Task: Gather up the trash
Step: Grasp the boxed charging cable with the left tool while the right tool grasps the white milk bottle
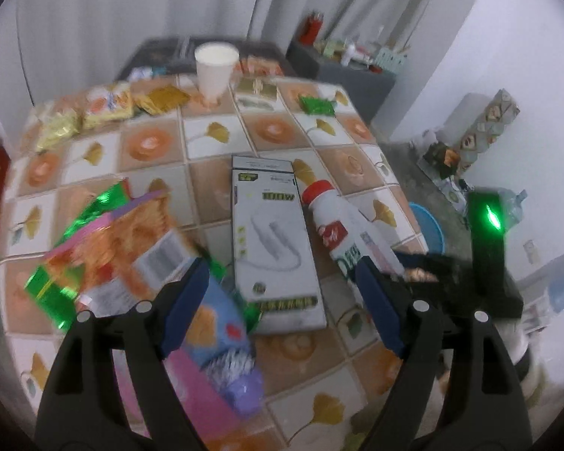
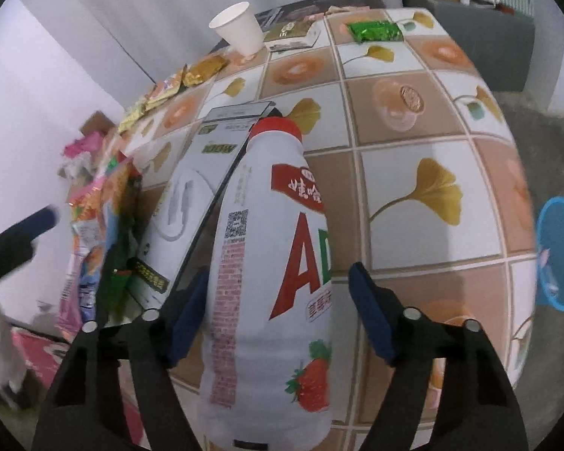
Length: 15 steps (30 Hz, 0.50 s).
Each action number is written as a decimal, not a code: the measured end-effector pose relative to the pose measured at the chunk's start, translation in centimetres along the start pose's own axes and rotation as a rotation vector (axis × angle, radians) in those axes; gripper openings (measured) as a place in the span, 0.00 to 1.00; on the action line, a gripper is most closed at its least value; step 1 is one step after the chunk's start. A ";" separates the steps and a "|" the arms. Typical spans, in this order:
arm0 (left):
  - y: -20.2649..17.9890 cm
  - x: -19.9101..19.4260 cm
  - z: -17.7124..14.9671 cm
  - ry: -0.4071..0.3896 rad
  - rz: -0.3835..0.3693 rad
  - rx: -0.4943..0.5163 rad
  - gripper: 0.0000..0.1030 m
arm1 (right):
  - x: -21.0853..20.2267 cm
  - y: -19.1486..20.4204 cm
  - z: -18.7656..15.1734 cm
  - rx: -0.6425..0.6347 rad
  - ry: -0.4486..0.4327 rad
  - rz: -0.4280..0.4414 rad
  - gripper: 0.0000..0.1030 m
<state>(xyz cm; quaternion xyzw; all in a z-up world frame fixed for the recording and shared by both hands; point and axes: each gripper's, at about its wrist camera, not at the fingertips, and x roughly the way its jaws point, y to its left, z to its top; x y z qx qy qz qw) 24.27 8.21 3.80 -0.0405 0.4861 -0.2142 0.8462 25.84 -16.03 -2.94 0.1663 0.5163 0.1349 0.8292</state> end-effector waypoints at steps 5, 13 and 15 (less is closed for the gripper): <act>1.6 5.6 5.0 0.152 0.038 -0.106 0.74 | -1.2 -1.9 -0.6 0.056 -0.030 -0.012 0.60; 2.8 12.8 7.9 0.299 0.115 -0.175 0.74 | -3.9 -5.8 -2.1 0.148 -0.075 -0.033 0.60; 2.8 14.0 7.8 0.330 0.116 -0.204 0.74 | -4.6 -6.7 -2.6 0.168 -0.086 -0.033 0.60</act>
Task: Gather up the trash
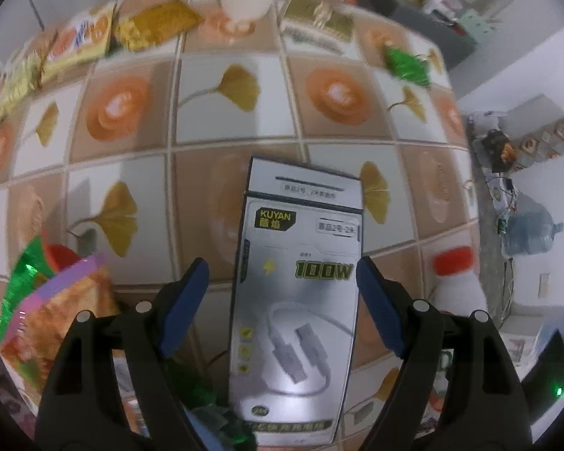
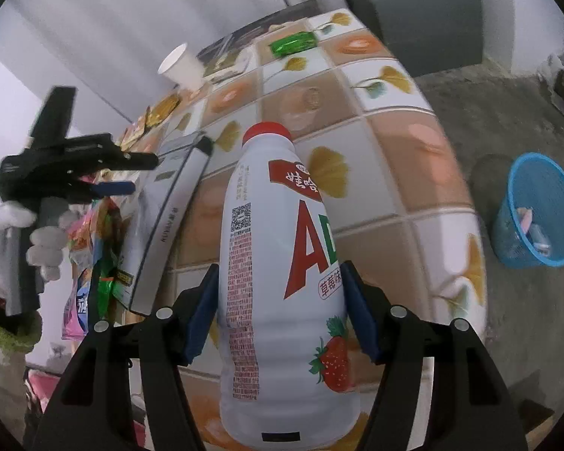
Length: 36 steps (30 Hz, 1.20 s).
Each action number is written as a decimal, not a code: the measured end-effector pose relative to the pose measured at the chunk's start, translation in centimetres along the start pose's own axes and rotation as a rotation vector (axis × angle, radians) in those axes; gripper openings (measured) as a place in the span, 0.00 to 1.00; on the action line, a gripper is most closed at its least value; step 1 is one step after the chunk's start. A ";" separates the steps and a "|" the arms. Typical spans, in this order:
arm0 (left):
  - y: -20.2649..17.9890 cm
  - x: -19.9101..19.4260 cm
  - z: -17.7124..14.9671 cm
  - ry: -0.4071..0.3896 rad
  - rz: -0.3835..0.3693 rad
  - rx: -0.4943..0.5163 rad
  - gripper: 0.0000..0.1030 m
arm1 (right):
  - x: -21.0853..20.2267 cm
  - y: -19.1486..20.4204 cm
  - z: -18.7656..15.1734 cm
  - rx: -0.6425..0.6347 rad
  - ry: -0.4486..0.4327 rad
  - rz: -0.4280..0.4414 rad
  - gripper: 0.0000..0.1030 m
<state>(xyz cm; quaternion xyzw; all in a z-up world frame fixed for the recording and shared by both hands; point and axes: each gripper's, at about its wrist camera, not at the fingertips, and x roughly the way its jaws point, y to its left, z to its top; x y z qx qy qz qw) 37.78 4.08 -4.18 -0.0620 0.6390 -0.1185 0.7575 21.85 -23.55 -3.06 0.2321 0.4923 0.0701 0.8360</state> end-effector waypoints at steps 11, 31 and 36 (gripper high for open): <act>-5.1 0.8 -3.0 0.086 -0.117 0.069 0.74 | -1.8 -3.3 -0.8 0.064 -0.045 0.022 0.60; -9.8 -1.4 -14.4 0.026 0.009 0.439 0.81 | -2.5 -4.4 -1.6 0.071 -0.055 0.069 0.60; -9.6 -1.3 -16.4 -0.056 0.052 0.393 0.81 | -2.4 -4.1 -2.2 0.065 -0.042 0.067 0.60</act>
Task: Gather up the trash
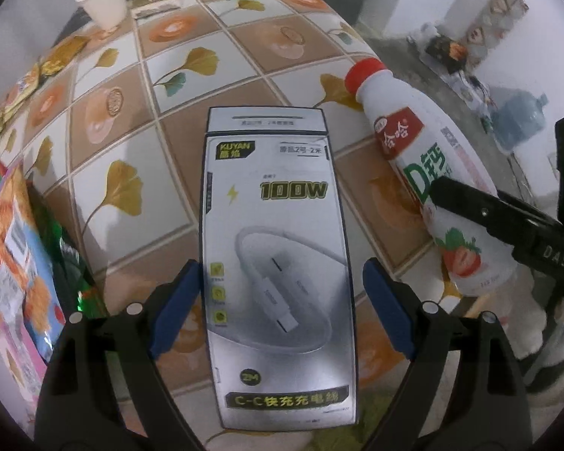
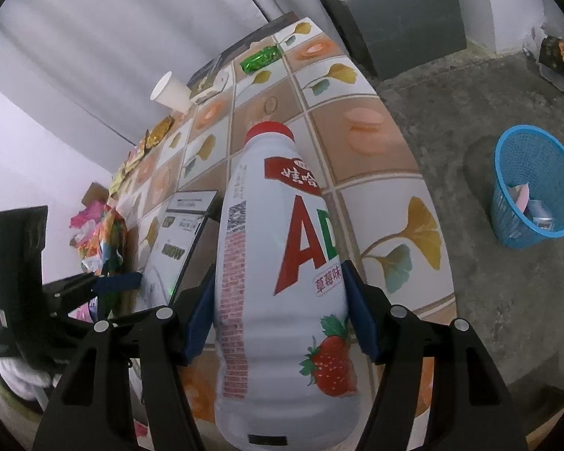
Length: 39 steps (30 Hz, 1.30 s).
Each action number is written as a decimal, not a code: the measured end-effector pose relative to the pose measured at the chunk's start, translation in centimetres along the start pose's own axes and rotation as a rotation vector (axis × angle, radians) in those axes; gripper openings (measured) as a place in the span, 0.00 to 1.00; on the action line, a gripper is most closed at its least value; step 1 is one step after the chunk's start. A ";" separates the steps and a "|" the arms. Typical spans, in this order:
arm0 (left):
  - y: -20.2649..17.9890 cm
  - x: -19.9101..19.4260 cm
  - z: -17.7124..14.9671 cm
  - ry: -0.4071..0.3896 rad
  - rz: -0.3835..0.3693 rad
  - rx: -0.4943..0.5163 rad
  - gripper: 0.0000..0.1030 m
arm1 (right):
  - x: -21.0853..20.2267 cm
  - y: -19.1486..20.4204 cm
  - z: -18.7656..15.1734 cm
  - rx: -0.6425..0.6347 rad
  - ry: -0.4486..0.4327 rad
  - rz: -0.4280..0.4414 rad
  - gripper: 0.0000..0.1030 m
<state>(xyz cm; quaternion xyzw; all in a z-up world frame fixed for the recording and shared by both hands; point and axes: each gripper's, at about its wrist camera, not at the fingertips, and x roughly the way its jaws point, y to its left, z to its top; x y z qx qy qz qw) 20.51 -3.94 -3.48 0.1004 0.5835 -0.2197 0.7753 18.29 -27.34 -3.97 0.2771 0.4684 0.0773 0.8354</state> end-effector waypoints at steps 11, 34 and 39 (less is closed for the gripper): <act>0.1 0.5 -1.7 -0.141 0.035 -0.125 0.77 | -0.5 0.6 -0.4 -0.042 0.051 -0.031 0.60; 0.5 0.5 -2.6 -0.209 0.011 -0.137 0.76 | 1.0 2.1 3.3 -0.092 0.113 -0.156 0.65; 0.4 0.4 -2.6 -0.218 0.016 -0.141 0.76 | 1.6 2.2 3.0 -0.095 0.128 -0.166 0.63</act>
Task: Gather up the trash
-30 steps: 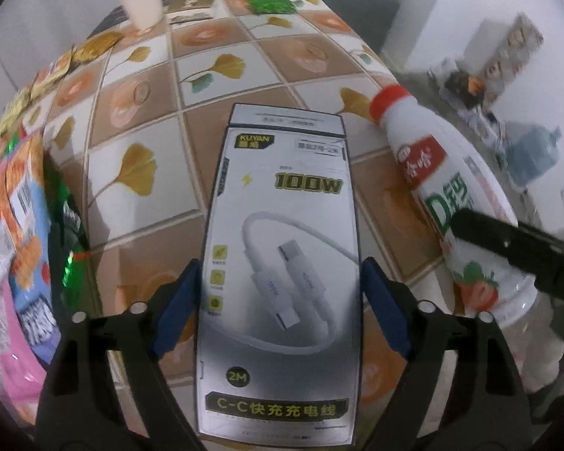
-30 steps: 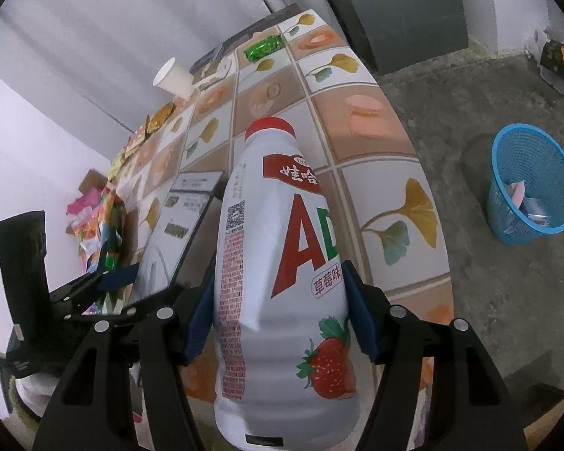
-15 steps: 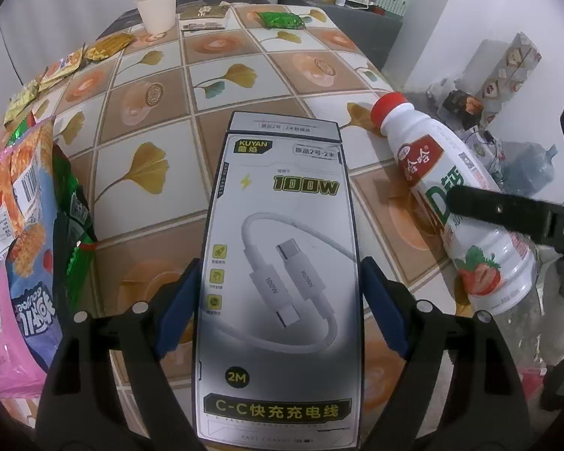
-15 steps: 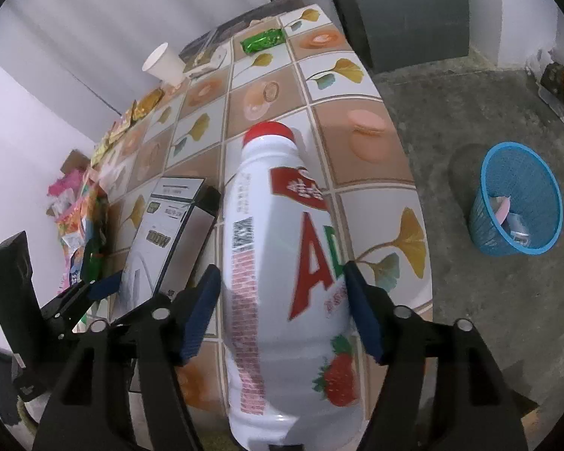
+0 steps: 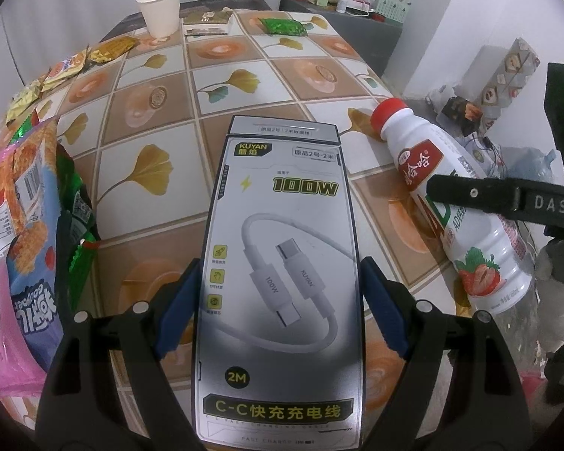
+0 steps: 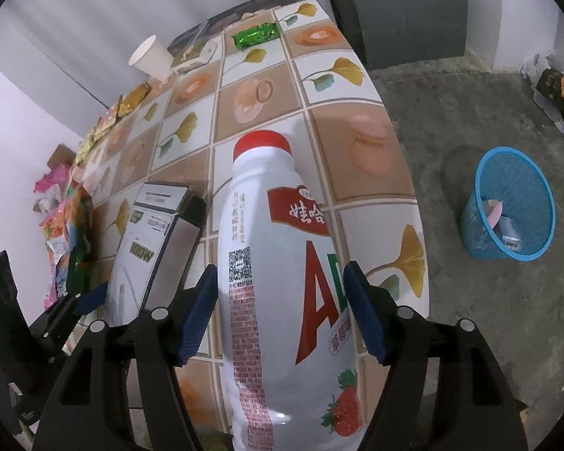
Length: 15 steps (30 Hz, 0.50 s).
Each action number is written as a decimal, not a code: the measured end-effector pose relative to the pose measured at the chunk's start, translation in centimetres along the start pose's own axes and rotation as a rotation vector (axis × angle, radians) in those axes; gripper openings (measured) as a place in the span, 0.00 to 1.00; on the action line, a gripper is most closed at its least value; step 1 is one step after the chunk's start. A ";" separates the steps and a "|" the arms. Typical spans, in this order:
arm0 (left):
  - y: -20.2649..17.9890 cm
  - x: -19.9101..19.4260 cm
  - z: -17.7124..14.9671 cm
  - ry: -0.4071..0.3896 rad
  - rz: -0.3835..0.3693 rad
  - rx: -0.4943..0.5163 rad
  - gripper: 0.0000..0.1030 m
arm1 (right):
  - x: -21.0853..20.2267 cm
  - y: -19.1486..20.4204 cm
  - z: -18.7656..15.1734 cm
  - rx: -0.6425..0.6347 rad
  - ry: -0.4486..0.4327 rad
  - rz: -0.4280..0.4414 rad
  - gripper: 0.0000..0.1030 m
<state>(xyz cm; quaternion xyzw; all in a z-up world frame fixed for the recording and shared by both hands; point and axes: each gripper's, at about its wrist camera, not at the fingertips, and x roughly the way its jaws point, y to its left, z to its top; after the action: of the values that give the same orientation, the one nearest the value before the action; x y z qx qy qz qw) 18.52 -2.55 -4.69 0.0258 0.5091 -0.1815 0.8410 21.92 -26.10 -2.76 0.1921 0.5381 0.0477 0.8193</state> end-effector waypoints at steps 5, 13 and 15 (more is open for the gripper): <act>0.0 0.0 -0.1 -0.003 0.003 -0.004 0.76 | -0.1 -0.2 -0.1 0.014 -0.011 0.008 0.62; -0.1 -0.2 -0.1 -0.012 0.011 0.004 0.76 | -0.4 -0.5 -0.3 0.033 -0.024 0.022 0.61; -0.2 -0.3 -0.1 -0.017 0.015 0.007 0.76 | -0.5 -0.5 -0.4 0.039 -0.026 0.027 0.61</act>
<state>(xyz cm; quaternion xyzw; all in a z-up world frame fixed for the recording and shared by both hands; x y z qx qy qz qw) 18.25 -2.62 -4.40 0.0311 0.5010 -0.1774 0.8465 21.31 -26.63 -2.70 0.2161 0.5256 0.0459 0.8216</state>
